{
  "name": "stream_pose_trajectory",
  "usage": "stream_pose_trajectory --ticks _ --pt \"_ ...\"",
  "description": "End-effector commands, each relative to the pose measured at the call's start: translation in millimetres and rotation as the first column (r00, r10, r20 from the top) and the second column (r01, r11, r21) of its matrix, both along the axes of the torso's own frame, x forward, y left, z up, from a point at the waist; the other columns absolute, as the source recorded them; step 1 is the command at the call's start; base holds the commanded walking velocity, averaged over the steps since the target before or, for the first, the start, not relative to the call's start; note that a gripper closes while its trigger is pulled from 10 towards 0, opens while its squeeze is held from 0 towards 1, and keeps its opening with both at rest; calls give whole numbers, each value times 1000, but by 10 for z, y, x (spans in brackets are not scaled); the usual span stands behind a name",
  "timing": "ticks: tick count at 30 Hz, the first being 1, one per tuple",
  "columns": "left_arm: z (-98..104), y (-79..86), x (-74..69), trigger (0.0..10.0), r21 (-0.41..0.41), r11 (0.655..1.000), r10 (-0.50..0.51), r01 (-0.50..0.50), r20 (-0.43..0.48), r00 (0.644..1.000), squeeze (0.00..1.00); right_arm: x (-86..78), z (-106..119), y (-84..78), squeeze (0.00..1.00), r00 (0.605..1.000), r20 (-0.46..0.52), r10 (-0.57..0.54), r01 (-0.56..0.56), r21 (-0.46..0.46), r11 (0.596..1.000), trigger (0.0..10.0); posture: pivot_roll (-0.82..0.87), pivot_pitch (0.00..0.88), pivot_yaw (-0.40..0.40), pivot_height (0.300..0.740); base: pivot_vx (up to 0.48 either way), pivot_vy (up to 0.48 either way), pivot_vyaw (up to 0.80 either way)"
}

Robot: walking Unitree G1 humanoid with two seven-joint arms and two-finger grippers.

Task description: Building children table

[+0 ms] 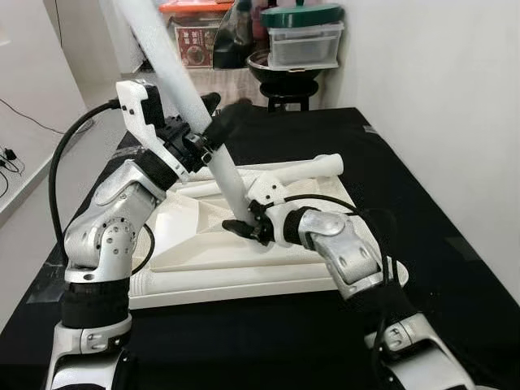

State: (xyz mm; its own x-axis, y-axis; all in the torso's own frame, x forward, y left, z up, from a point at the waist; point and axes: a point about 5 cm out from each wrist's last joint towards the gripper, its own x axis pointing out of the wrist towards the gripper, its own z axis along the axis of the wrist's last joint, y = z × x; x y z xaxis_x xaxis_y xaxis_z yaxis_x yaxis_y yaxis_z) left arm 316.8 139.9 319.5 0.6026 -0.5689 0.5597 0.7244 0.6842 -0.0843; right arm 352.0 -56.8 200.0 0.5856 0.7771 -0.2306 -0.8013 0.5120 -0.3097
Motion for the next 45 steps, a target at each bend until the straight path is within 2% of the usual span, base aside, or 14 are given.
stream_pose_trajectory --ticks 1,8,9,11,12,17,22,23,24,33,34,35,36,45 --pt "43 -40 -11 0 -17 999 -32 32 15 999 0 -14 1 19 0 1000 14 -17 17 11 1000 10000 -60 0 52 740 0 0 0" --pt "31 -124 -28 0 1 994 -113 113 26 993 0 23 32 20 0 993 57 -104 99 92 991 10000 -72 0 54 740 0 0 0" --pt "30 -149 -45 0 21 989 -144 143 34 989 0 28 16 22 612 993 46 -110 105 96 990 10000 -72 0 54 740 0 0 0" --pt "29 -165 -56 0 34 986 -165 163 39 986 0 31 3 23 612 993 36 -113 109 96 989 10000 -72 0 54 740 0 0 0" --pt "30 -187 -71 0 58 980 -194 191 49 980 0 20 -16 35 1000 995 14 -94 92 104 990 10000 -68 0 50 740 0 0 0" --pt "39 -253 -115 0 138 946 -306 295 70 949 0 -25 -20 95 1000 999 -14 -42 43 148 988 10000 -63 0 51 740 0 0 0" --pt "17 -402 -206 0 352 781 -562 517 33 827 0 -138 39 163 1000 984 -57 170 -157 185 970 10000 -56 0 55 740 0 0 0" --pt "7 -425 -227 0 385 737 -607 556 16 795 0 -160 41 158 306 976 -66 209 -195 175 965 10000 -61 0 55 740 0 0 0" --pt "0 -439 -241 0 403 709 -634 579 5 773 0 -173 41 153 0 970 -72 231 -217 165 962 10000 -61 0 55 740 0 0 0" --pt "0 -544 -289 0 469 596 -735 652 -7 678 0 -194 64 98 0 951 -103 290 -270 173 947 10000 -75 0 56 740 0 0 0" --pt "10 -559 -295 0 464 595 -743 657 5 669 0 -199 96 106 0 950 -100 297 -270 216 938 7804 -75 0 56 740 0 0 0" --pt "10 -559 -295 0 464 595 -743 657 5 669 0 -199 96 106 0 950 -100 297 -270 216 938 7804 -75 0 56 740 0 0 0" --pt "24 -568 -298 0 454 594 -752 664 21 659 0 -213 146 121 0 947 -90 310 -275 280 920 0 -78 0 62 740 0 0 0" --pt "83 -532 -265 0 409 625 -749 665 72 659 0 -337 132 184 0 922 -67 381 -343 317 884 0 -74 0 61 740 0 0 0"
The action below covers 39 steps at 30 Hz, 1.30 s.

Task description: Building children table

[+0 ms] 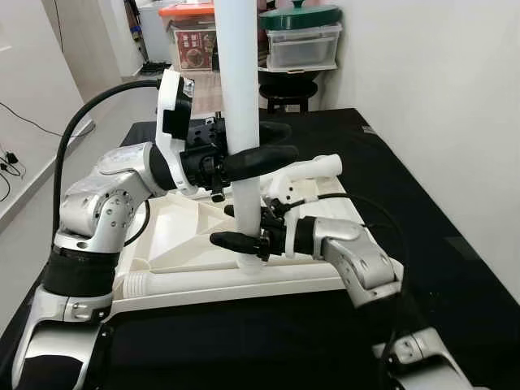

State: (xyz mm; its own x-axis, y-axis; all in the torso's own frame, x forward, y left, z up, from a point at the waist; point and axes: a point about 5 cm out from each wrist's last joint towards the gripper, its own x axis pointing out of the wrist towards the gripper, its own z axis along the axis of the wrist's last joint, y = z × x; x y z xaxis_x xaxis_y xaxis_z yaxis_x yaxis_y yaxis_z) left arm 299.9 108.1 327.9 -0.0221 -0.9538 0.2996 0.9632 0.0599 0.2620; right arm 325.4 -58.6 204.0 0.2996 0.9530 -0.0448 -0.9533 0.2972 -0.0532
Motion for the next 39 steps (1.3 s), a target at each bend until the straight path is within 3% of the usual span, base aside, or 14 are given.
stream_pose_trajectory --ticks 1,7,10,17,18,19,20,25,27,33,35,39 --pt "-2 -214 -95 0 -21 986 -167 167 -6 986 0 -71 92 203 0 997 33 70 -71 25 997 0 -74 0 61 740 0 0 0" --pt "23 -207 -70 0 -64 986 -152 152 0 988 0 -97 83 234 0 996 41 76 -78 48 996 0 -75 0 65 740 0 0 0" --pt "54 -220 -60 0 -144 979 -146 144 -7 989 0 -81 120 249 0 997 71 35 -41 85 996 0 -77 0 66 740 0 0 0" --pt "43 -232 -54 0 -155 979 -134 131 -8 991 0 -76 107 249 0 997 77 23 -29 74 997 0 -77 0 68 740 0 0 0" --pt "28 -252 -26 10000 -150 984 -103 99 -17 995 0 -66 79 239 0 997 80 10 -14 52 999 0 -76 0 67 740 0 0 0" --pt "28 -252 -26 10000 -150 984 -103 99 -17 995 0 -66 79 239 0 997 80 10 -14 52 999 0 -76 0 67 740 0 0 0" --pt "35 -253 2 10000 -162 984 -79 74 -30 996 1000 -37 71 227 0 997 81 -16 13 46 999 0 -76 0 67 740 0 0 0" --pt "122 -171 85 10000 -228 973 29 -35 -31 999 1000 82 93 159 0 990 74 -123 118 67 991 0 -75 0 69 740 0 0 0" --pt "224 -31 119 10000 -292 951 97 -104 -36 995 1000 165 138 78 0 978 61 -201 194 105 975 0 -76 0 72 740 0 0 0" --pt "485 488 68 10000 -434 856 298 -279 -25 954 1000 365 246 -253 0 910 -27 -413 408 226 885 0 -75 0 73 740 0 0 0" --pt "503 541 59 10000 -447 844 316 -295 -30 948 1000 378 247 -286 0 902 -38 -431 427 235 873 0 -75 0 73 740 0 0 0" --pt "566 811 9 10000 -510 773 398 -377 -73 915 1000 421 257 -435 0 855 -97 -510 515 282 810 0 -72 0 79 740 0 0 0"
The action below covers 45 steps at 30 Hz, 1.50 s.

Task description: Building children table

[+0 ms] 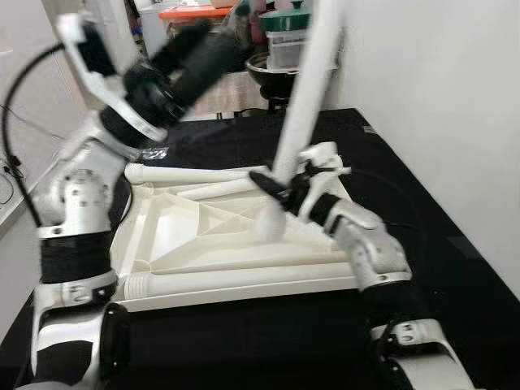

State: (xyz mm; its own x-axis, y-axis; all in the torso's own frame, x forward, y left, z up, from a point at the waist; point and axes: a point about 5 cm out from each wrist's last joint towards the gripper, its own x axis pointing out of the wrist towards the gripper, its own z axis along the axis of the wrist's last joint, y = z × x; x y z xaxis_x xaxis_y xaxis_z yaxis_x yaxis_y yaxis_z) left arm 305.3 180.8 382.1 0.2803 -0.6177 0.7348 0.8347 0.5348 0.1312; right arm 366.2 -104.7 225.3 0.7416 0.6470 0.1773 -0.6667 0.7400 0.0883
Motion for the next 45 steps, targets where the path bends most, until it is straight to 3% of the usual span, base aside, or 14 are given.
stream_pose_trajectory --ticks 1,2,3,6,7,9,13,16,19,24,28,29,32,45 --pt "25 84 -45 10000 -16 1000 26 -26 1 1000 1000 13 44 26 0 1000 -10 -10 10 42 999 0 -72 0 79 740 0 0 0" --pt "-2 134 -28 10000 -36 997 60 -61 -23 998 1000 22 66 -22 0 999 -14 -41 42 72 997 4196 -68 2 78 740 0 0 0" --pt "-38 171 8 10000 -57 993 101 -105 -61 993 1000 40 102 -68 0 997 -18 -78 80 101 992 10000 -71 0 79 740 0 0 0" --pt "-253 163 111 10000 -53 983 165 -175 -152 974 1000 67 142 -122 0 991 -10 -131 131 126 983 10000 -84 0 83 740 0 0 0" --pt "-456 114 187 10000 -25 977 202 -212 -217 955 75 82 137 -125 0 987 -3 -158 158 115 981 10000 -91 0 79 740 0 0 0" --pt "-672 59 250 10000 8 971 233 -241 -282 930 0 95 121 -114 0 984 -3 -177 176 102 979 10000 -91 0 78 740 0 0 0" --pt "-1345 -118 306 10000 109 947 316 -302 -477 820 0 58 99 16 0 977 17 -212 212 23 977 10000 -106 0 81 740 0 0 0" --pt "-1436 -144 290 10000 141 935 351 -325 -486 800 0 34 107 33 0 976 39 -214 214 17 977 10000 -102 0 84 740 0 0 0" --pt "-1666 -182 257 10000 234 874 481 -425 -535 694 0 -23 98 41 0 956 100 -274 278 -32 960 10000 -91 0 82 740 0 0 0" --pt "-1793 -174 169 10000 323 780 622 -537 -503 601 0 -155 70 110 0 934 195 -298 309 -27 951 10000 -84 43 77 740 0 0 0" --pt "-1796 -180 120 10000 333 761 645 -557 -479 595 0 -210 49 152 0 945 189 -266 278 -37 960 10000 -78 89 75 740 0 0 0" --pt "-1780 -199 73 10000 324 770 634 -549 -484 603 0 -283 39 222 0 976 154 -156 159 -9 987 10000 -78 116 78 740 0 0 0" --pt "-1753 -228 48 10000 317 781 621 -539 -486 615 0 -331 54 245 0 983 147 -106 104 27 994 10000 -74 136 79 740 0 0 0" --pt "-1876 -375 -26 10000 368 790 613 -491 -518 597 0 -341 152 223 0 979 175 -101 96 38 995 10000 -64 190 92 740 0 -403 0"
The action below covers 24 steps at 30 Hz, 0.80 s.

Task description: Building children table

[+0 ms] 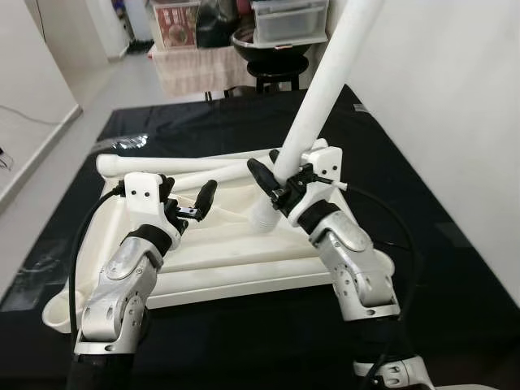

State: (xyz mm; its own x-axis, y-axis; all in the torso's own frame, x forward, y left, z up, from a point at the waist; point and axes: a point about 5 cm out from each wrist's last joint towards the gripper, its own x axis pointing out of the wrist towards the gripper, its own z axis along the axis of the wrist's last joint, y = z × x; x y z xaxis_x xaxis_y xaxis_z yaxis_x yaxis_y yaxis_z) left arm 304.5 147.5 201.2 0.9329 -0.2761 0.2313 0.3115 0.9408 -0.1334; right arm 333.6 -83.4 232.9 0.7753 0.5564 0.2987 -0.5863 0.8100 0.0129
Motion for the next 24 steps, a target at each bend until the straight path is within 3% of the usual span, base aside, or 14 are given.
stream_pose_trajectory --ticks 1,5,8,16,19,20,24 --pt "-129 -96 -40 10000 27 998 -49 50 -66 997 0 -21 85 -1 0 999 36 29 -29 -1 1000 10000 -49 189 83 740 0 0 0" --pt "-281 -176 -120 10000 81 992 -86 95 -112 990 0 -34 118 -34 0 996 52 73 -71 -38 997 10000 -43 197 77 740 0 0 0" --pt "-358 -168 -165 10000 62 994 -80 89 -142 987 0 -20 154 -83 0 993 65 96 -91 -72 993 10000 -42 206 68 740 0 0 0" --pt "-362 -168 -219 10000 54 995 -81 89 -137 987 0 -1 302 -213 0 976 99 194 -181 -129 975 10000 -41 221 48 740 0 0 0" --pt "-375 -193 -287 10000 75 991 -97 109 -141 985 0 -78 333 -313 0 934 97 343 -320 -196 927 10000 -36 229 39 740 0 0 0" --pt "-375 -193 -287 10000 75 991 -97 109 -141 985 0 -78 333 -313 0 934 97 343 -320 -196 927 10000 -36 229 39 740 0 0 0" --pt "-403 -213 -483 10000 147 966 -187 211 -161 969 0 -216 259 -498 0 840 -20 542 -513 -351 783 10000 -33 240 36 740 0 0 0"
